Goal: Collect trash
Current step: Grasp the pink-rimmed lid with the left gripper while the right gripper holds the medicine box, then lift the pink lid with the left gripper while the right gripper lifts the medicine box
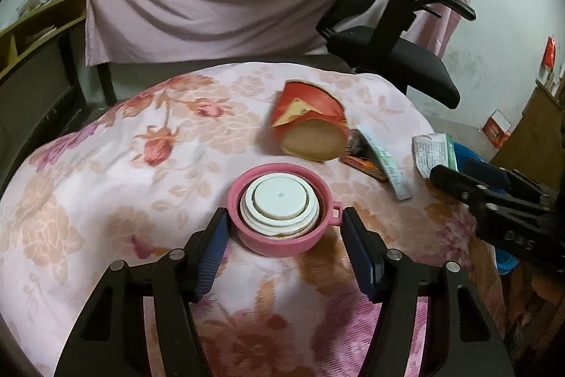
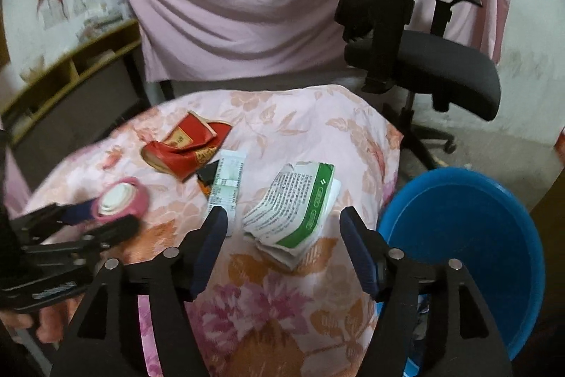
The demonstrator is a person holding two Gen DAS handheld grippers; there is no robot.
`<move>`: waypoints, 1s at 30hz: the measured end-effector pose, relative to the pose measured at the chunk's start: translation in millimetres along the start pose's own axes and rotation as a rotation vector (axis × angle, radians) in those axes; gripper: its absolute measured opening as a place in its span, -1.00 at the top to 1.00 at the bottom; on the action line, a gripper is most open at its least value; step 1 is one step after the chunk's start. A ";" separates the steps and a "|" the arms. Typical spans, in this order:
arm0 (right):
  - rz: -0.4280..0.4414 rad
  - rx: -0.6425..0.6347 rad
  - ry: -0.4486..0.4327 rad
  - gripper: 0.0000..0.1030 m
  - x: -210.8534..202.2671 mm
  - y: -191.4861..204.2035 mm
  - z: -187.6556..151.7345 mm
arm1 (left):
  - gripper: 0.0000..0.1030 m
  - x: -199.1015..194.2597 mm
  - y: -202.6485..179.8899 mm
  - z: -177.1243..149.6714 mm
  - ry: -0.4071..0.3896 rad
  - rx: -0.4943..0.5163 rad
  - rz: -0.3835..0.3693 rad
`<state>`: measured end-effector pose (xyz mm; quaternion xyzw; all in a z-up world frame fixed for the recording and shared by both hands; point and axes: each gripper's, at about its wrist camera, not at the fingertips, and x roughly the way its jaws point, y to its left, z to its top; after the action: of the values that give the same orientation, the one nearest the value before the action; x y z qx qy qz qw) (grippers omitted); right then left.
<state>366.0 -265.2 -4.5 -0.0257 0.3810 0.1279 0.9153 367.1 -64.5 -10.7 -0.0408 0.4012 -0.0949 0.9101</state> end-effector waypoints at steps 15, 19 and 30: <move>-0.039 -0.038 0.049 0.00 12.6 0.8 -1.2 | -0.12 -4.3 0.9 -1.8 -0.006 0.002 0.016; 0.025 -0.024 -0.019 0.00 -3.4 -5.7 -6.4 | -0.12 -10.3 -4.6 -2.4 -0.040 0.000 0.021; 0.049 -0.018 -0.413 0.00 -85.9 -24.6 -25.7 | -0.12 -59.0 -46.1 13.5 -0.267 -0.011 -0.065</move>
<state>296.3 -311.1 36.5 0.0023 0.1847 0.1559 0.9703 331.7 -97.5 47.9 -0.0713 0.2754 -0.1160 0.9516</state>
